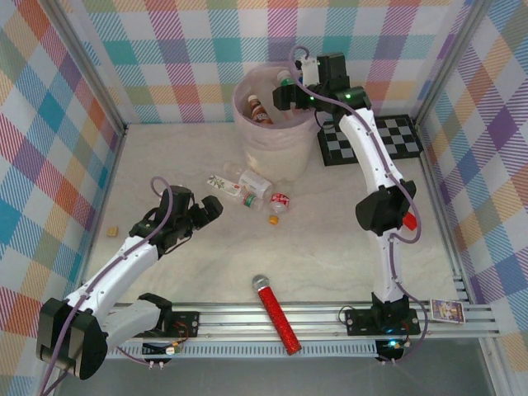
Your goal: Put the plastic bottles in the bin
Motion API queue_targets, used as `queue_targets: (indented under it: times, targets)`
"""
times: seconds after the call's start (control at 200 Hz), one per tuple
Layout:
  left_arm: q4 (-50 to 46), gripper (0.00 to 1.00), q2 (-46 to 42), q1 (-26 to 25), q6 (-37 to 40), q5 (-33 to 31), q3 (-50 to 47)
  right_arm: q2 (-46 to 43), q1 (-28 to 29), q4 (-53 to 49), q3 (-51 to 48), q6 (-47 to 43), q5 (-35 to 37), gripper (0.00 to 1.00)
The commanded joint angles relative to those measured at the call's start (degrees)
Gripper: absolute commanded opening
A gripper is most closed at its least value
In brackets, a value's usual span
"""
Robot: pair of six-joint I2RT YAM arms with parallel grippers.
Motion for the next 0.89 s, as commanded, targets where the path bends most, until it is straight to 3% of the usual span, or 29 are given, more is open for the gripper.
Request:
queue_targets:
  times: [0.0,0.265,0.42,0.56,0.75,0.89]
  targets:
    - [-1.7,1.00,0.4,-0.5,0.0,-1.0,1.8,-4.5,0.0,-1.2,1.8,-1.5,1.2,0.98]
    - [-2.2,1.00,0.6,-0.5,0.4,-1.4,1.7,-8.8,-0.1,-2.9,1.5,-4.4,9.3,1.00]
    - [-2.3,1.00,0.6,-0.5,0.7,-1.7,1.5,-8.2,-0.1,-4.2,1.3,-4.7,8.9,0.96]
    - [-0.8,1.00,1.2,-0.6,-0.1,-0.4,1.6,-6.2,-0.1,-4.7,1.3,-4.0,6.7,0.83]
    - [0.4,1.00,1.9,-0.6,-0.5,1.1,1.6,-2.0,0.0,-3.8,1.7,-2.6,4.7,0.54]
    - [0.3,1.00,1.7,-0.6,-0.6,0.8,1.5,0.9,0.0,-3.9,1.8,-1.2,2.0,0.53]
